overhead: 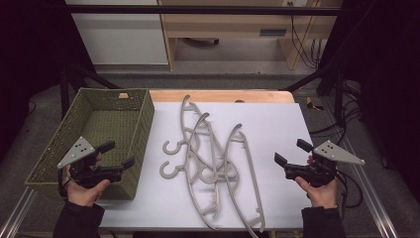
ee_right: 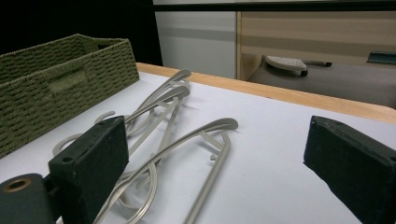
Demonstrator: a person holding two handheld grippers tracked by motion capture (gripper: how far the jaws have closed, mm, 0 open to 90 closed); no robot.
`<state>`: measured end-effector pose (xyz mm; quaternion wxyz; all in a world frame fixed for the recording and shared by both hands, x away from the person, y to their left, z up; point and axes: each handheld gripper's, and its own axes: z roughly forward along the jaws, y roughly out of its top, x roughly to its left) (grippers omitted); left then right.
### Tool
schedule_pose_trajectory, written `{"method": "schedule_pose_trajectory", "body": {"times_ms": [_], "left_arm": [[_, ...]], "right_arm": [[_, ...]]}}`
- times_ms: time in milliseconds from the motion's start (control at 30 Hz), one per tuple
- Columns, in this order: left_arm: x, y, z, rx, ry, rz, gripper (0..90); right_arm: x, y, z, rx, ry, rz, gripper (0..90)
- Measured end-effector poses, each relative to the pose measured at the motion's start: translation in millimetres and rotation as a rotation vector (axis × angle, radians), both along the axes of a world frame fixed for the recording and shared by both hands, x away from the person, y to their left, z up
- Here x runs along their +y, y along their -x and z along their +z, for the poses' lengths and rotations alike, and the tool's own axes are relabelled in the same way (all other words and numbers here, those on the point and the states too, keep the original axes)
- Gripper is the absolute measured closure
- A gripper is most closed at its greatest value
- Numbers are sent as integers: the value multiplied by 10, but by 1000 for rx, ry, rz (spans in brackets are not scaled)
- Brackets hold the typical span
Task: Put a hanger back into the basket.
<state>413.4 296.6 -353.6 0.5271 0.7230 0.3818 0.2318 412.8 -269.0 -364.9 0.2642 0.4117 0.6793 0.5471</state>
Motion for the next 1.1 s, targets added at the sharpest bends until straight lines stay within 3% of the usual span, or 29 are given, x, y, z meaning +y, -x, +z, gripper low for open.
{"method": "schedule_pose_trajectory", "body": {"times_ms": [267, 500, 800, 1100], "left_arm": [[-17, 8, 0, -1, -11, -4, 87], [-29, 11, -4, 2, -21, -6, 83], [-54, 24, 10, -8, -29, -9, 82], [-78, 15, -14, -6, -38, -17, 80]], "right_arm": [[53, 9, 40, 55, 33, -14, 83], [240, 13, 65, 95, 117, 2, 88], [759, 55, 81, 216, 254, 80, 152], [1139, 22, -87, 360, 364, 131, 248]]}}
